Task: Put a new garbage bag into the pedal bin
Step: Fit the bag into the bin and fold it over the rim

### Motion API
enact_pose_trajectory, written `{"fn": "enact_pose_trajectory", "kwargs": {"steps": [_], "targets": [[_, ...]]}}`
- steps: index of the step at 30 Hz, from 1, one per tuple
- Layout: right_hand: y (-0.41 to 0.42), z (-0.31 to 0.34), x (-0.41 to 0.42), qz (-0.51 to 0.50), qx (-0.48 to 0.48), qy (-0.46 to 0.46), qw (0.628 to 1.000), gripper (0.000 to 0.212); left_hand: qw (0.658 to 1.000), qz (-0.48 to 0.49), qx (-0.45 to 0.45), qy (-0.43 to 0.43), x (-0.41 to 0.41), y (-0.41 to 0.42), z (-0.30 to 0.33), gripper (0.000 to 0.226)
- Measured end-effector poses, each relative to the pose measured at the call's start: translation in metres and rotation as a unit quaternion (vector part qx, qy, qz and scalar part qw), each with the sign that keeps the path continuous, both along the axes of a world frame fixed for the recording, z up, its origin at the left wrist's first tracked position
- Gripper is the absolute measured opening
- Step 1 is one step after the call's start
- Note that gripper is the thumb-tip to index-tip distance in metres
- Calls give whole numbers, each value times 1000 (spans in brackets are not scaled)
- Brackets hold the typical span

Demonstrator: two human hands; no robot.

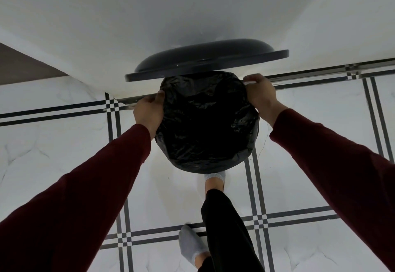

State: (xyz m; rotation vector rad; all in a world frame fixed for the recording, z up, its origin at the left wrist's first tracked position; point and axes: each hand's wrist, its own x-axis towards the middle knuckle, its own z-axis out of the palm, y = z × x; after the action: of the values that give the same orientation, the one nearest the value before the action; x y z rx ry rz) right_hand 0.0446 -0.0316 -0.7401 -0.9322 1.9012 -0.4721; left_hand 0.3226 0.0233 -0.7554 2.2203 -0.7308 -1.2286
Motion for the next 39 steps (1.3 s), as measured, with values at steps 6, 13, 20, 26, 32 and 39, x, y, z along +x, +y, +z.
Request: {"fn": "enact_pose_trajectory", "kwargs": {"steps": [6, 13, 20, 26, 32, 39], "targets": [[-11, -1, 8, 39, -14, -40, 998, 28, 993, -47, -49, -101, -9, -18, 3, 18], [-17, -10, 19, 95, -5, -10, 995, 53, 977, -138, -55, -152, -8, -26, 11, 29], [-33, -9, 31, 71, 3, 38, 997, 34, 985, -155, -6, -71, -5, -24, 5, 55], [-38, -19, 29, 58, 3, 35, 998, 34, 996, -79, 42, -6, -3, -22, -4, 55], [-32, -20, 33, 74, -9, 83, 994, 56, 998, -48, 29, 34, -2, -20, -9, 59], [-35, -14, 23, 93, 23, 61, 994, 68, 999, 6, 31, -16, 3, -17, -19, 66]]}}
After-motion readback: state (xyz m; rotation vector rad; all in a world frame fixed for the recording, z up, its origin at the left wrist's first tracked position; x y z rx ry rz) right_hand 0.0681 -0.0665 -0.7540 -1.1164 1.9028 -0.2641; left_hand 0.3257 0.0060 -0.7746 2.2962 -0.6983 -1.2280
